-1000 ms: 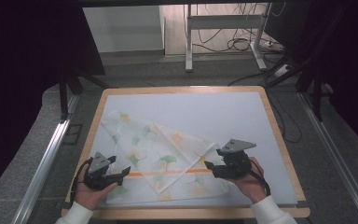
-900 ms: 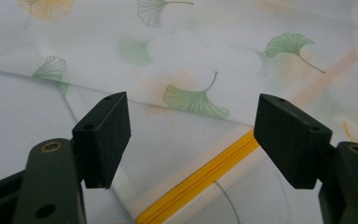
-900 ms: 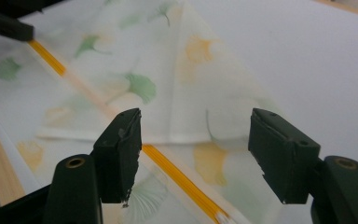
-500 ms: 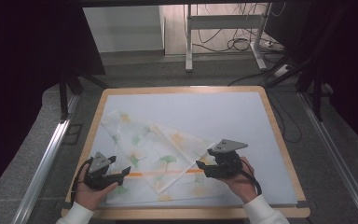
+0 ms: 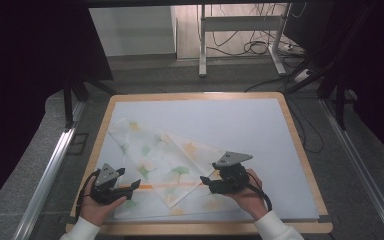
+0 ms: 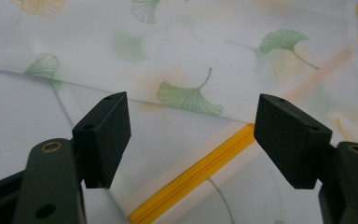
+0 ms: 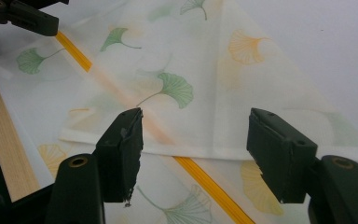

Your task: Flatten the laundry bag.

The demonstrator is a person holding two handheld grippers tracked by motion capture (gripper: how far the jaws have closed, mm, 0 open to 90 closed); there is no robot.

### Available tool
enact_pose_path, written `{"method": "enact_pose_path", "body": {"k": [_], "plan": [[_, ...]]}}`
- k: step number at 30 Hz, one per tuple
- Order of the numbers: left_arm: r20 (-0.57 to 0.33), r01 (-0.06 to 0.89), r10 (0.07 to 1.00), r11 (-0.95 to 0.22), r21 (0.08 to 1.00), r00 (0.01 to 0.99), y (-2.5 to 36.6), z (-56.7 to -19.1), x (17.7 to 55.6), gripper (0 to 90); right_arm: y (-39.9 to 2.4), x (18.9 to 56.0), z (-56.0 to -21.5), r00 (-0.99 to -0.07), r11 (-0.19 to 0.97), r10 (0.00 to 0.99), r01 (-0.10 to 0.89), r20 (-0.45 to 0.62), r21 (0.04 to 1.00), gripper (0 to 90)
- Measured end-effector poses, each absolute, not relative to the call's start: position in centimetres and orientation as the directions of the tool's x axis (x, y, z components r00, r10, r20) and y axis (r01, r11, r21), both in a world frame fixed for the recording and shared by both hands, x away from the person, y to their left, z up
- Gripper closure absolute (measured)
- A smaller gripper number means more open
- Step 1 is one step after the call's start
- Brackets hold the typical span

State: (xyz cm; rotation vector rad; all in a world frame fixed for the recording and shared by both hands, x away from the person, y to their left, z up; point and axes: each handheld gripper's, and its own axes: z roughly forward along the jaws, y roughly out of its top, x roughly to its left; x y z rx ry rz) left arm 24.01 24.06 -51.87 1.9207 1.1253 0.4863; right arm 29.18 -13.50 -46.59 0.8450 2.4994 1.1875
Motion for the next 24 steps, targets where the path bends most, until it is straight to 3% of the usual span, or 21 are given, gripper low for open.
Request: {"method": "enact_pose_path", "body": {"k": [2,4,24], "plan": [[-0.105,0.523,0.843,-0.225,0.822,0.527,24.1,-51.7,23.9,26.9,-13.2,29.1,-46.6,-0.806,0.502,0.592,0.398,0.03,0.768,35.7],[-0.072,0.518,0.85,-0.249,0.819,0.522,23.9,-51.8,23.8,26.9,-12.9,29.0,-46.6,-0.812,0.511,0.583,0.394,0.029,0.764,35.7],[-0.07,0.537,0.862,-0.248,0.807,0.502,23.9,-52.1,23.9,27.0,-8.2,29.3,-47.0,-0.872,0.59,0.49,0.349,0.021,0.728,35.8]]}}
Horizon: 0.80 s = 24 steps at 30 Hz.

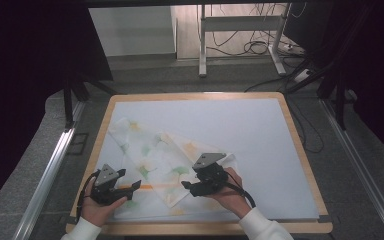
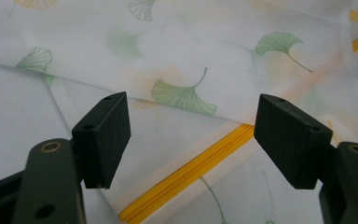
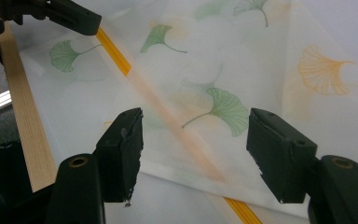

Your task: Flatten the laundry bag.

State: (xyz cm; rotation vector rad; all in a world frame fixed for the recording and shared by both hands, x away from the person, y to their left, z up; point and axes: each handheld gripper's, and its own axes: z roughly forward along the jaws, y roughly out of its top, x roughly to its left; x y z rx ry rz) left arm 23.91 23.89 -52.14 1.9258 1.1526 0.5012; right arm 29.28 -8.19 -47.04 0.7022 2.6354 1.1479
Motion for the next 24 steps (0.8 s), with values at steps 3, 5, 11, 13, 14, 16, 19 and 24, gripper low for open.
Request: {"method": "enact_pose_path", "body": {"k": [3,5,11,13,14,16,19,24], "plan": [[-0.079,0.541,0.863,-0.239,0.806,0.498,23.8,-52.3,23.8,27.0,-7.3,29.6,-46.9,-0.88,0.597,0.474,0.343,0.027,0.725,35.5],[-0.079,0.542,0.864,-0.238,0.806,0.497,23.8,-52.3,23.8,27.0,-7.0,29.6,-46.9,-0.881,0.598,0.472,0.341,0.026,0.725,35.3],[-0.077,0.549,0.866,-0.242,0.8,0.494,23.7,-52.4,23.9,27.0,-5.0,29.4,-47.5,-0.902,0.626,0.431,0.324,0.032,0.709,34.5],[-0.082,0.547,0.862,-0.24,0.802,0.499,23.8,-52.4,23.9,27.0,-4.6,29.2,-47.7,-0.905,0.638,0.423,0.321,0.03,0.7,34.3],[-0.082,0.547,0.862,-0.24,0.802,0.499,23.8,-52.4,23.9,27.0,-4.6,29.2,-47.7,-0.905,0.638,0.423,0.321,0.03,0.7,34.3],[-0.08,0.546,0.86,-0.245,0.801,0.503,23.8,-52.4,23.8,27.0,-4.4,29.1,-47.9,-0.906,0.64,0.421,0.325,0.036,0.696,34.3],[-0.078,0.546,0.859,-0.249,0.8,0.507,23.7,-52.4,23.9,27.0,-4.0,28.9,-48.1,-0.907,0.644,0.42,0.328,0.039,0.691,34.2],[-0.072,0.544,0.867,-0.244,0.803,0.494,23.8,-52.4,23.9,26.6,-3.6,28.6,-48.9,-0.905,0.656,0.421,0.348,0.057,0.67,33.9]]}}
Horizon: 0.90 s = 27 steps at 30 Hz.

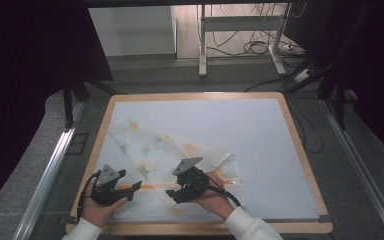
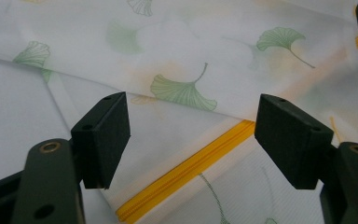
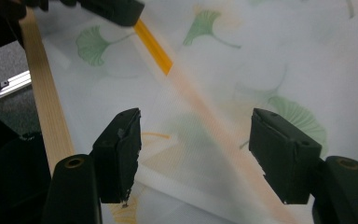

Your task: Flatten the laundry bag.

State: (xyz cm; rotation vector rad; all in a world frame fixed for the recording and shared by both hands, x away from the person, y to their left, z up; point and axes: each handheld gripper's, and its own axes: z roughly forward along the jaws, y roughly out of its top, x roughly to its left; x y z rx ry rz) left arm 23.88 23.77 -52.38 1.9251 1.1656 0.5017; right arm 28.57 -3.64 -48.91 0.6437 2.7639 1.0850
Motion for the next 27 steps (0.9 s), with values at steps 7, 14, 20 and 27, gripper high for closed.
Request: {"method": "enact_pose_path", "body": {"k": [7,14,20,27], "plan": [[-0.065,0.544,0.861,-0.258,0.799,0.505,23.6,-52.5,23.9,26.6,-2.4,27.8,-50.7,-0.916,0.712,0.399,0.337,0.039,0.617,34.0],[-0.069,0.542,0.859,-0.256,0.8,0.507,23.3,-52.4,24.0,26.4,-1.5,27.2,-51.5,-0.928,0.75,0.372,0.307,0.011,0.586,34.0],[-0.068,0.546,0.859,-0.26,0.796,0.508,23.3,-52.5,24.1,26.3,-1.2,27.0,-52.1,-0.933,0.777,0.361,0.295,-0.01,0.556,34.0],[-0.066,0.55,0.858,-0.266,0.792,0.51,23.3,-52.5,24.1,26.5,-1.1,26.9,-52.3,-0.925,0.784,0.376,0.292,-0.045,0.548,40.2]]}}
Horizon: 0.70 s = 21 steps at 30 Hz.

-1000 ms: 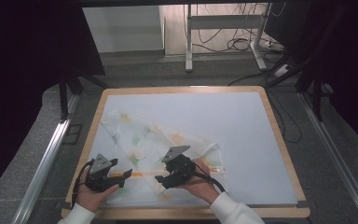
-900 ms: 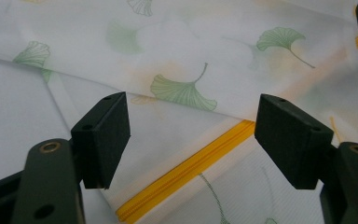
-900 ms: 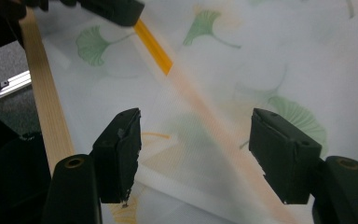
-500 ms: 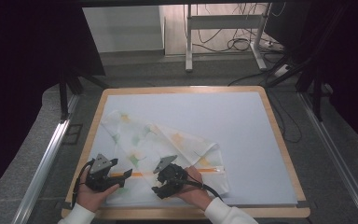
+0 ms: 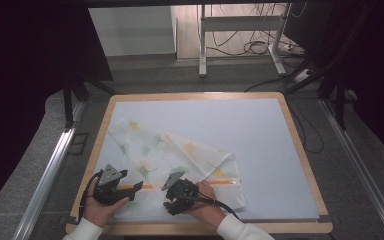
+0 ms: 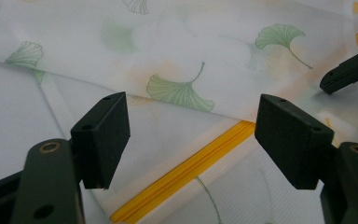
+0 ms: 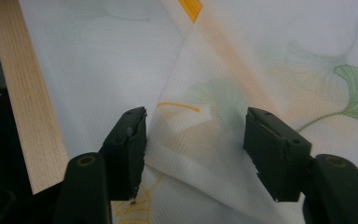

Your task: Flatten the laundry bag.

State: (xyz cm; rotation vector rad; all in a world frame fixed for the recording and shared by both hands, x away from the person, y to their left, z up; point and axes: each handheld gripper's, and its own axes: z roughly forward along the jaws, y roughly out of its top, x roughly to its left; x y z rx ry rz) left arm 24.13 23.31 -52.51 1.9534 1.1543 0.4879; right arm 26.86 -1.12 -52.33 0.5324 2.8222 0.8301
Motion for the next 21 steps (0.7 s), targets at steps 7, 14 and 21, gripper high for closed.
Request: {"method": "enact_pose_path", "body": {"k": [7,14,21], "plan": [[-0.053,0.551,0.853,-0.286,0.784,0.518,23.12,-52.61,24.16,26.7,-1.35,27.2,-52.14,-0.915,0.775,0.399,0.307,-0.051,0.552,59.3],[-0.049,0.549,0.851,-0.292,0.783,0.523,23.05,-52.61,24.15,26.8,-1.34,27.4,-52.05,-0.911,0.773,0.408,0.305,-0.068,0.557,79.7],[-0.04,0.542,0.845,-0.305,0.783,0.533,22.8,-52.59,24.13,26.9,-1.39,27.63,-51.98,-0.911,0.767,0.408,0.304,-0.063,0.565,85.1]]}}
